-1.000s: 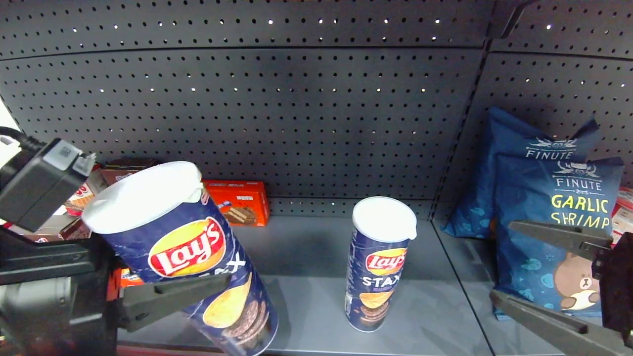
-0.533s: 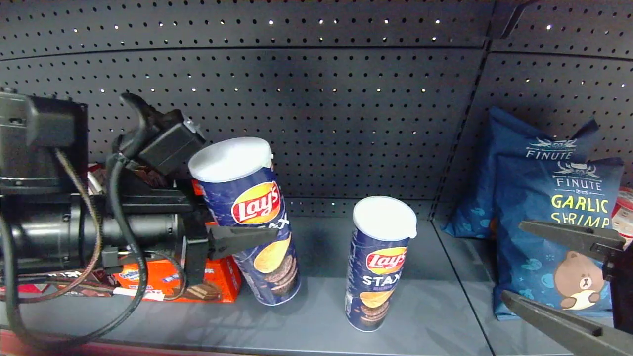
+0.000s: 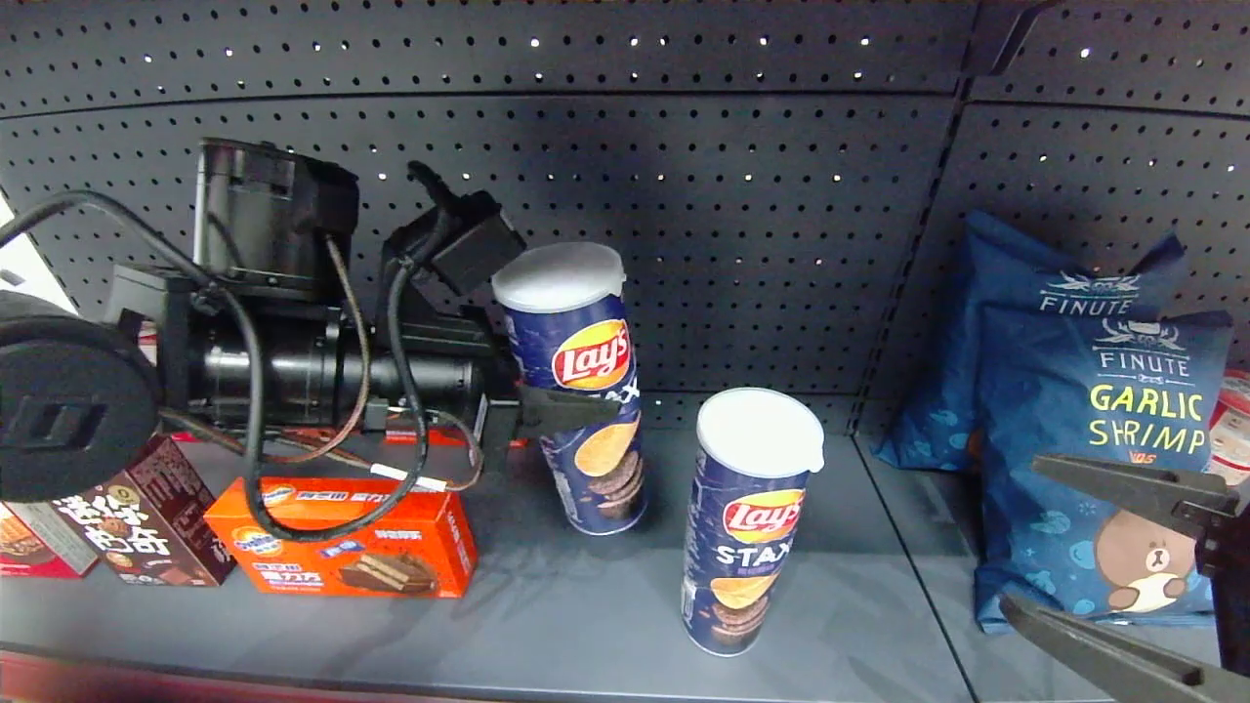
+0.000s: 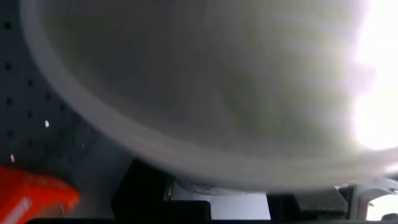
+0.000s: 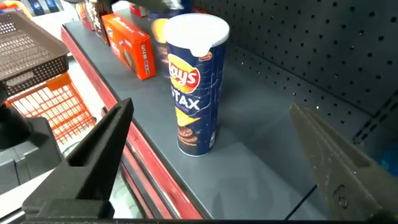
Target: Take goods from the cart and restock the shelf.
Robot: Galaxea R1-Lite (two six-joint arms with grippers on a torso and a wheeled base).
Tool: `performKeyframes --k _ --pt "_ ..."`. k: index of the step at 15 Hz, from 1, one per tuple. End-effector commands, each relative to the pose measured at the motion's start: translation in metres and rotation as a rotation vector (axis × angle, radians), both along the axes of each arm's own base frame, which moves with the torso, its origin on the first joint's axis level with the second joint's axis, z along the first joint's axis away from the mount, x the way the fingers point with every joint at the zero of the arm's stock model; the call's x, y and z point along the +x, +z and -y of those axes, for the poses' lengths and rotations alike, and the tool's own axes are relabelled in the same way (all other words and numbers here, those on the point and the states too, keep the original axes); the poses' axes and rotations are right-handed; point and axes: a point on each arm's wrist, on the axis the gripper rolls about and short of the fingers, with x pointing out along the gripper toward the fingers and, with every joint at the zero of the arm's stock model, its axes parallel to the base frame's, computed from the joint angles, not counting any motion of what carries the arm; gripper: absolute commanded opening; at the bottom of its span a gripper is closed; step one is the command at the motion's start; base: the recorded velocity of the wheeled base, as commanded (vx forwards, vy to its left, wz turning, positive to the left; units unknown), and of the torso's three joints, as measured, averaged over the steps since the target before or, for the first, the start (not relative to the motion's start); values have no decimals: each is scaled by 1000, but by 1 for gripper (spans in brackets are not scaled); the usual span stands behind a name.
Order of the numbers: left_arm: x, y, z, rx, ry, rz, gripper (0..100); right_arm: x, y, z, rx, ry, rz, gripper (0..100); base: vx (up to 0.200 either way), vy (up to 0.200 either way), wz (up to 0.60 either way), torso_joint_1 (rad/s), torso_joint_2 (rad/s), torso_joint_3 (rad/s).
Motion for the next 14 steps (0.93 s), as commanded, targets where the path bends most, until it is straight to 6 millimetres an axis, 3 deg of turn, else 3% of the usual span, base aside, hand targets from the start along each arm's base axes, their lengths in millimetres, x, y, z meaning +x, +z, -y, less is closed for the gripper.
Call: performKeyframes --k 1,6,9,14 --pt "19 -13 11 21 -30 -31 0 -2 0 1 4 2 4 100 0 0 0 0 0 0" --pt "31 -19 11 34 -93 -27 0 -1 -3 0 -5 8 -6 100 0 0 0 0 0 0" --pt "41 -11 3 89 -144 -73 0 0 -3 -1 -9 13 -11 100 0 0 0 0 0 0" --pt "52 0 7 116 -153 -80 0 1 -4 -2 -13 11 -16 100 0 0 0 0 0 0"
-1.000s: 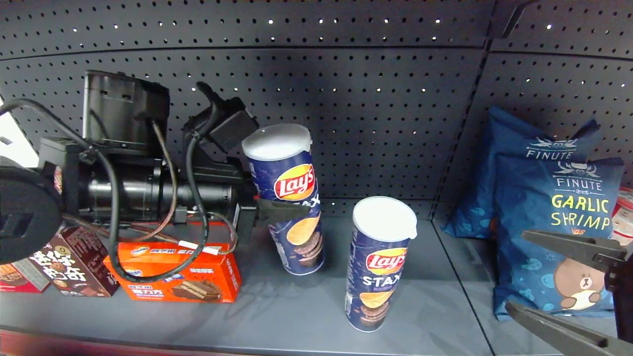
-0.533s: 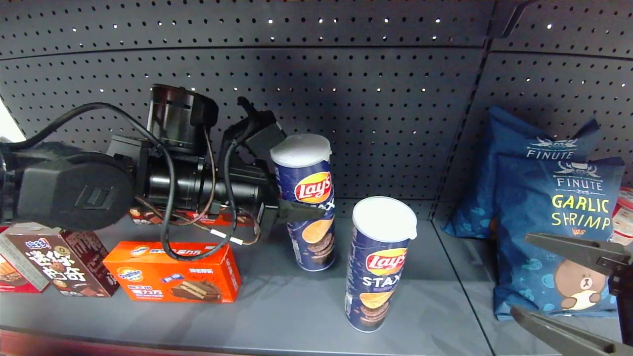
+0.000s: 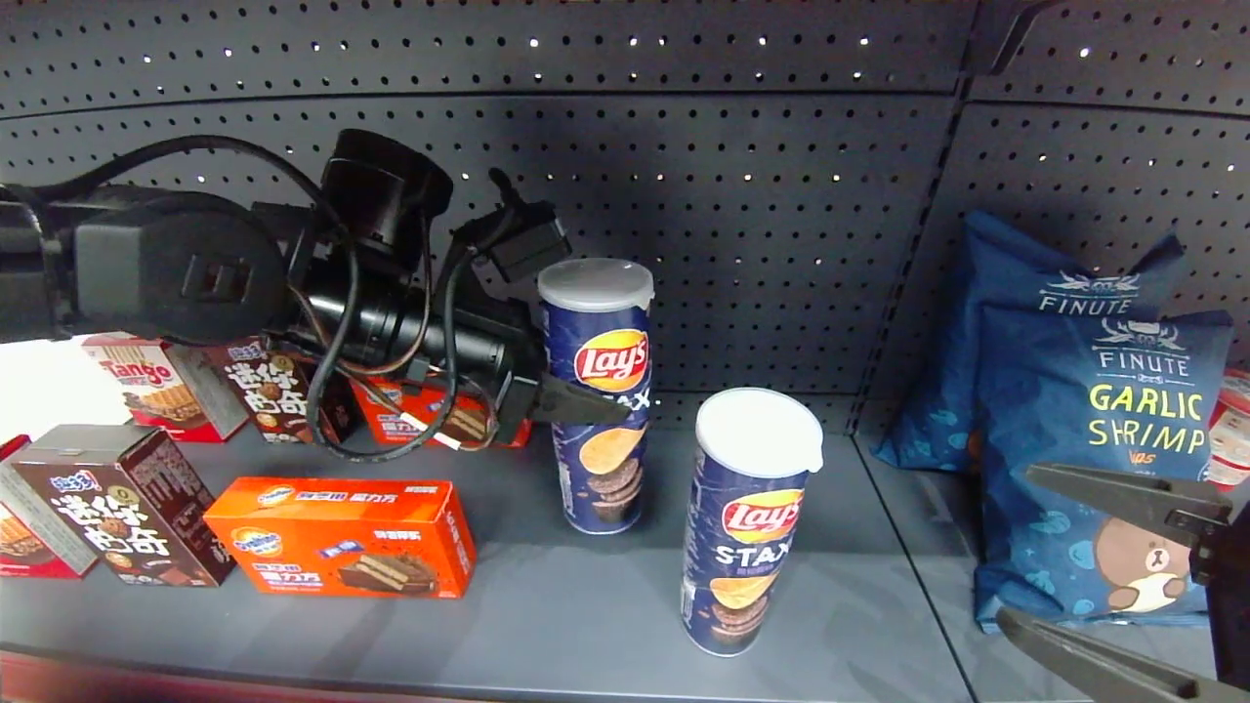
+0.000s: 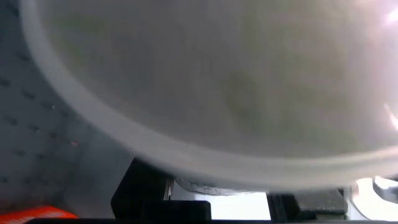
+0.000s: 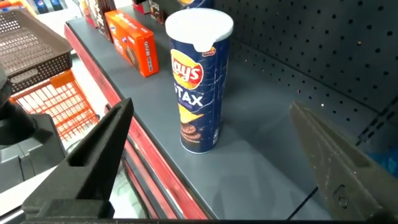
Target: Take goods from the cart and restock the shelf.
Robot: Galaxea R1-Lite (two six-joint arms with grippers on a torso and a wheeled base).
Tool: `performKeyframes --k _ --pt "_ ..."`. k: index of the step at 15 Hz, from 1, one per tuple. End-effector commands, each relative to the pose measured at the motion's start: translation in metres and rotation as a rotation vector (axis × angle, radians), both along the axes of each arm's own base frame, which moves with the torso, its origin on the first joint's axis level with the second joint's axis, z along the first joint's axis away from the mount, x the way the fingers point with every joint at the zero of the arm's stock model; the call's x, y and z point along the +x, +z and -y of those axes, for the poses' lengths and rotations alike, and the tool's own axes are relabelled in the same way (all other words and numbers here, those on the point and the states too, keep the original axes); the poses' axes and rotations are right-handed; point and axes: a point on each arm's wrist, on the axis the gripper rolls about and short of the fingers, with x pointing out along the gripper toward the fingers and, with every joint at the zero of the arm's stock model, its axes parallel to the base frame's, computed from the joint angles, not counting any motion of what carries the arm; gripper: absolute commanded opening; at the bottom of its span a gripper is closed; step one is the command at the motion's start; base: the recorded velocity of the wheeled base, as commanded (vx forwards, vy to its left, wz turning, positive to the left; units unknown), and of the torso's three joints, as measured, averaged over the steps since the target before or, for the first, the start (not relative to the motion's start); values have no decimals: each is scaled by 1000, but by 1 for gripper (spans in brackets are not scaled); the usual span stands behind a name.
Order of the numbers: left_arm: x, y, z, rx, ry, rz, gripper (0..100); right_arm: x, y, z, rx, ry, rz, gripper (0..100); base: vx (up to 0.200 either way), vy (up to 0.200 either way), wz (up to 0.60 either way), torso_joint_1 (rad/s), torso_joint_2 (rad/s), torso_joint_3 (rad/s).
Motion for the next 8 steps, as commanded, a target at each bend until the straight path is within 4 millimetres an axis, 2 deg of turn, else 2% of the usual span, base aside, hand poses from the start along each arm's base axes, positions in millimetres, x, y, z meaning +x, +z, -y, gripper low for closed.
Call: performKeyframes --k 1,8 --pt "7 -3 2 5 5 1 0 1 -1 -1 -3 -1 -3 100 0 0 0 0 0 0" --pt "23 -19 12 3 -2 -8 0 2 -1 -2 -5 0 -6 100 0 0 0 0 0 0"
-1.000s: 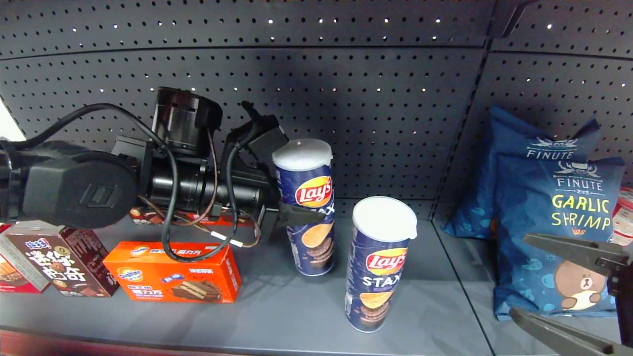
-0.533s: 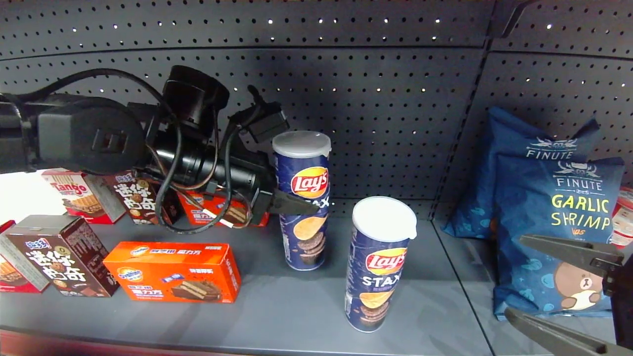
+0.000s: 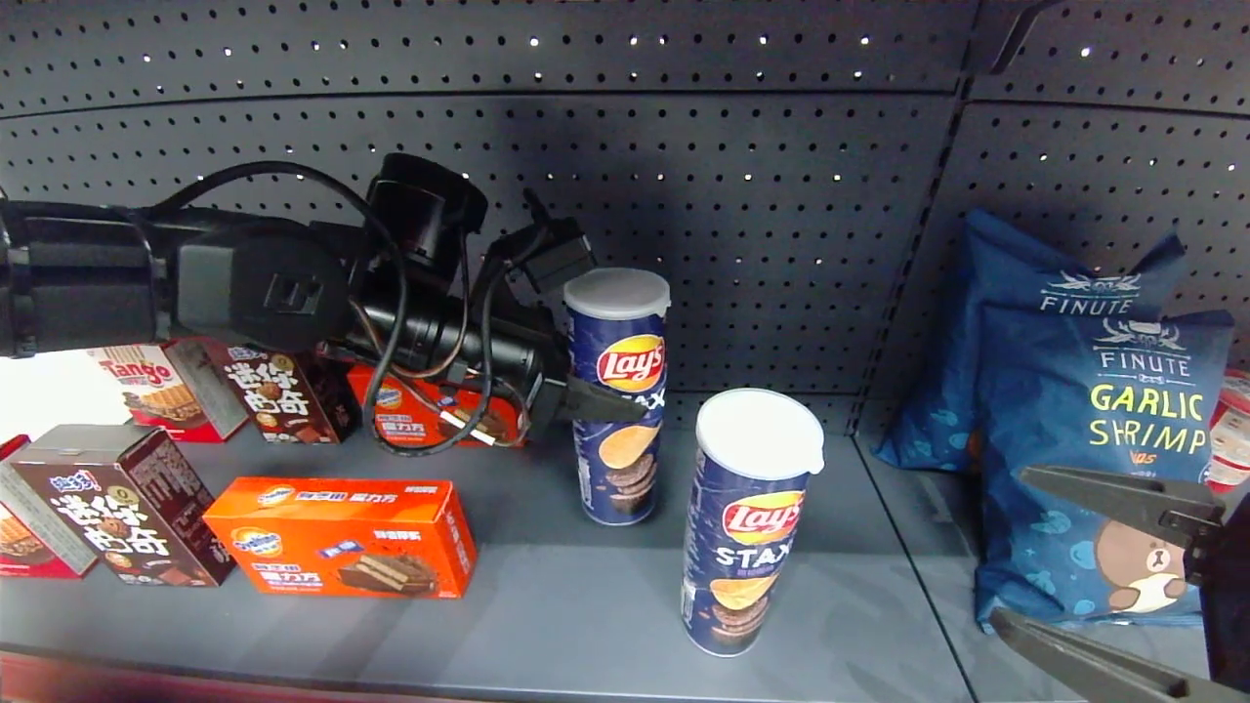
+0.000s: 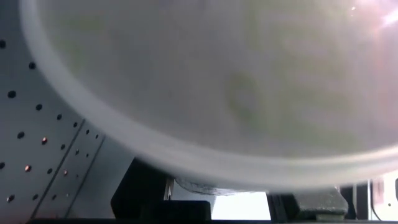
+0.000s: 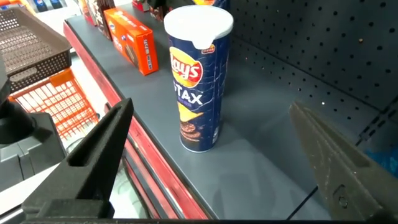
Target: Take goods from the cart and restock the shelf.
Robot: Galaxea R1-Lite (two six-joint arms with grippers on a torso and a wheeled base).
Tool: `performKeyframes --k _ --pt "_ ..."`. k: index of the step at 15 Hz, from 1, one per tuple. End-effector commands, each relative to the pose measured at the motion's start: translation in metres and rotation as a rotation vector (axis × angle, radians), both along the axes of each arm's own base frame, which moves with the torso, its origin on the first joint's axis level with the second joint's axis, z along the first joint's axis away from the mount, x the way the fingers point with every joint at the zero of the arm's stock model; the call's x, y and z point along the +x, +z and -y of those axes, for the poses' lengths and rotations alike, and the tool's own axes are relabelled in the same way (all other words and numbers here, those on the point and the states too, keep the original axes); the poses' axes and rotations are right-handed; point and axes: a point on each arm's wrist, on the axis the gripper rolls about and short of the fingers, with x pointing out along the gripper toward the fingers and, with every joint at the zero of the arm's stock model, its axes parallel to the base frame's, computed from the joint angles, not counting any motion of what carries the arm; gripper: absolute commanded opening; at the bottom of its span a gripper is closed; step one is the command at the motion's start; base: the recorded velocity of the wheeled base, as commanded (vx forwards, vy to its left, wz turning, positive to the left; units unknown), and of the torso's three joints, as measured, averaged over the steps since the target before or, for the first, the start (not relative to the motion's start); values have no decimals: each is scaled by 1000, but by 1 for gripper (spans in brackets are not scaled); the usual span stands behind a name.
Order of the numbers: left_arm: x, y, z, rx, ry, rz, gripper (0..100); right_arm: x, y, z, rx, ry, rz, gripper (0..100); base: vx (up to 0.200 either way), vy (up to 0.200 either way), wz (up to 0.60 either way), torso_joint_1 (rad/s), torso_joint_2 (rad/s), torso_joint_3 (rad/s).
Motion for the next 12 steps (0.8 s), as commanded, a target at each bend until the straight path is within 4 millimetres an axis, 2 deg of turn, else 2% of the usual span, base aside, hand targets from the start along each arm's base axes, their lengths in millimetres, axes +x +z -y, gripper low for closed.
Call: performKeyframes --k 1,4,5,12 --pt "6 -5 3 2 0 -8 0 1 1 -1 0 1 0 100 0 0 0 0 0 0" --pt "16 -5 6 -3 2 4 0 1 1 0 2 -2 2 100 0 0 0 0 0 0" --pt "27 -6 12 -9 1 17 0 1 1 -1 0 -2 0 100 0 0 0 0 0 0" --pt "43 -18 29 -13 -21 14 0 1 0 0 -2 -2 -2 100 0 0 0 0 0 0"
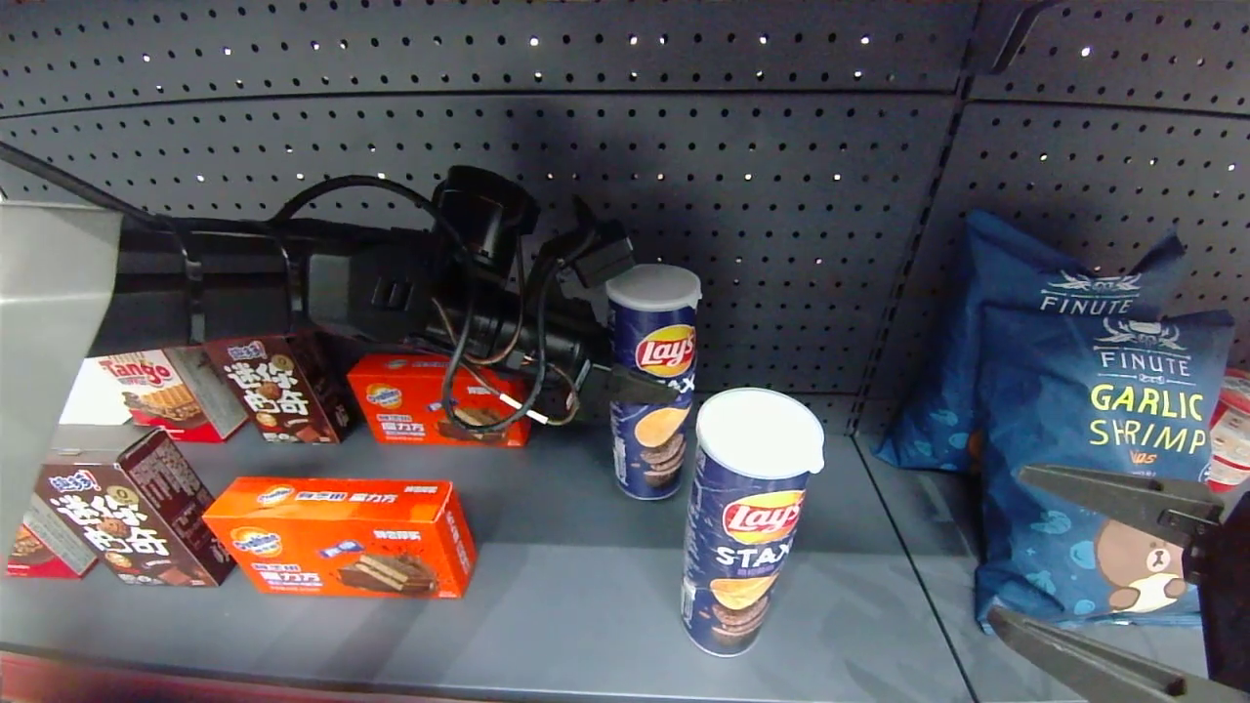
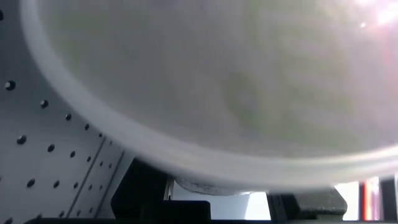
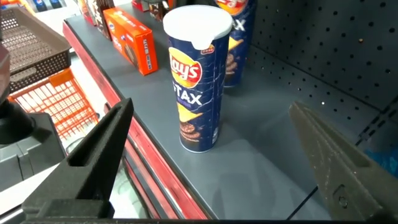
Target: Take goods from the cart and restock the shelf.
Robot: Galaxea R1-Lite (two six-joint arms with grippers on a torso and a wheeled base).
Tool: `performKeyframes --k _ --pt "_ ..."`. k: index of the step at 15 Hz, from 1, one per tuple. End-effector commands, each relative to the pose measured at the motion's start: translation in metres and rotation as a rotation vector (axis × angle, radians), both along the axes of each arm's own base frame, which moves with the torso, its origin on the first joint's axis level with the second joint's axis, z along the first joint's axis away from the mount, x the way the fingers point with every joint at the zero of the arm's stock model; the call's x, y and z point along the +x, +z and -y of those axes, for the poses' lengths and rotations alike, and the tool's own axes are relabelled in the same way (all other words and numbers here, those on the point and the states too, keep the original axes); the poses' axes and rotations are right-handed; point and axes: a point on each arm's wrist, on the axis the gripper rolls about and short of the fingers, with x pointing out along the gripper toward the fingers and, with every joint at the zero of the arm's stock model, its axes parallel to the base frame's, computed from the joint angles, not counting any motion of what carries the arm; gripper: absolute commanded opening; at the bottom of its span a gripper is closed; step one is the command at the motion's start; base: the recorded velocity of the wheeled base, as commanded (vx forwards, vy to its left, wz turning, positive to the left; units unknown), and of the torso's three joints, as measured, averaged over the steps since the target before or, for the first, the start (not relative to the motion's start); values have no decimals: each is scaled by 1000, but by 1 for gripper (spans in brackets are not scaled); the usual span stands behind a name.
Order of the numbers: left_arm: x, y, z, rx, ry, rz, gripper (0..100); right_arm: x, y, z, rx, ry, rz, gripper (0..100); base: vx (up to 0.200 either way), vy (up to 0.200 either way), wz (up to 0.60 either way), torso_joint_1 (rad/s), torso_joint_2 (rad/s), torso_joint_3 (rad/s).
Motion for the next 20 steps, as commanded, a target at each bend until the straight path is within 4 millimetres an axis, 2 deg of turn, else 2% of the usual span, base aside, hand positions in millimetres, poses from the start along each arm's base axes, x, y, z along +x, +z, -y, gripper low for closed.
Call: performKeyframes --k 1,15,20 --pt "7 -8 8 3 -10 -6 0 0 -1 0 -1 0 -1 100 0 0 0 0 0 0" --pt "24 -27 29 3 -35 -16 0 -2 -6 1 -9 20 -11 100 0 0 0 0 0 0" --pt "22 -28 33 3 -44 -18 0 -2 -8 1 -12 21 -15 100 0 0 0 0 0 0"
